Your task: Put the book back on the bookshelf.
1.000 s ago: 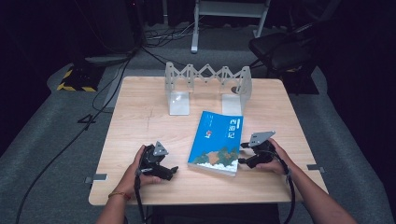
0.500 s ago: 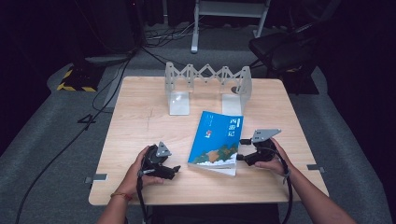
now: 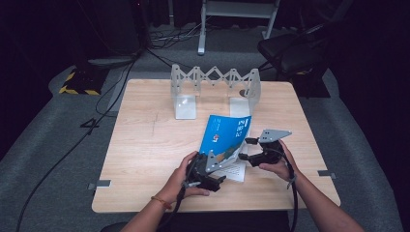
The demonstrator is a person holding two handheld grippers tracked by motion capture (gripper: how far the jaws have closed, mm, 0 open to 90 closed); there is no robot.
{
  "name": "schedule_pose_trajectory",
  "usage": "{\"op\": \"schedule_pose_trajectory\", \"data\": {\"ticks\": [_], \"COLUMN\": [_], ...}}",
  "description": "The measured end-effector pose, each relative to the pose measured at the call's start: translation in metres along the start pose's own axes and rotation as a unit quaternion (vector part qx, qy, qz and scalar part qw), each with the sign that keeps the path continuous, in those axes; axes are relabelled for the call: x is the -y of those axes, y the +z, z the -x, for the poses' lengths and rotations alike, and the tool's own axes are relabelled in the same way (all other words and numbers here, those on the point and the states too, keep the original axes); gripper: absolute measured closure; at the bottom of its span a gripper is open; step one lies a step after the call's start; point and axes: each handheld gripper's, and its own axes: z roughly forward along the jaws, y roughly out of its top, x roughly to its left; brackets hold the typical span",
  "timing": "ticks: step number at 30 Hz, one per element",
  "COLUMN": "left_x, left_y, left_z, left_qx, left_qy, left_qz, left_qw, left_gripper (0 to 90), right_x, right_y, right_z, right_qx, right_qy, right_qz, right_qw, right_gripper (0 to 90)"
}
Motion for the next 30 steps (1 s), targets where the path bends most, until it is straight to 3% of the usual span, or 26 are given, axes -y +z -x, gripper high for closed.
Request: {"op": "schedule_pose_trajectory", "data": {"ticks": [2,4,7,8,9,11,14,16,19,22,26,30], "left_x": [-0.004,-0.008,-0.01,-0.01,-0.008,-0.007,-0.006,-0.002,0.006,0.016,0.025,0.032], "left_y": [0.008,0.014,0.015,0.015,0.014,0.011,0.006,0.003,-0.005,-0.012,-0.021,-0.031], "left_z": [0.004,0.008,0.005,0.003,0.0,-0.002,-0.005,-0.01,-0.018,-0.027,-0.034,-0.042], "left_qx": [0.0,-0.033,-0.053,-0.059,-0.052,-0.045,-0.044,-0.032,-0.013,0.009,0.023,0.029], "left_qy": [-0.007,-0.001,-0.018,-0.02,-0.025,-0.026,-0.004,-0.006,0.0,-0.007,-0.007,-0.013], "left_qz": [0.012,0.015,0.03,0.033,0.038,0.044,0.041,0.035,0.034,0.041,0.036,0.034], "left_qw": [0.9999,0.9993,0.998,0.9975,0.9976,0.9977,0.9982,0.9989,0.9993,0.9991,0.9991,0.9989], "left_gripper": [25.9,28.7,43.9,54.6,60.4,62.4,70.1,71.1,71.5,70.9,70.0,69.0], "right_x": [-0.001,-0.004,-0.005,-0.004,-0.004,-0.004,-0.003,-0.002,-0.003,-0.008,-0.013,-0.013], "right_y": [0.001,0.002,0.002,0.002,0.002,0.002,0.001,-0.003,-0.014,-0.021,-0.007,0.013], "right_z": [-0.001,-0.002,-0.003,-0.003,-0.002,-0.002,-0.002,-0.004,-0.011,-0.015,-0.019,-0.019], "right_qx": [0.005,0.008,0.011,0.011,0.01,0.01,0.007,-0.001,-0.002,-0.015,-0.048,-0.054], "right_qy": [0.001,0.003,0.001,0.0,0.001,0.001,0.005,-0.001,-0.043,-0.063,-0.089,-0.114], "right_qz": [0.006,0.009,0.011,0.011,0.011,0.012,0.021,0.024,0.035,0.055,0.039,0.014], "right_qw": [1.0,0.9999,0.9999,0.9999,0.9999,0.9999,0.9998,0.9997,0.9984,0.9964,0.9941,0.9919], "right_gripper": [28.6,28.8,28.8,28.8,28.7,28.7,26.8,27.8,29.3,29.1,27.4,28.2]}}
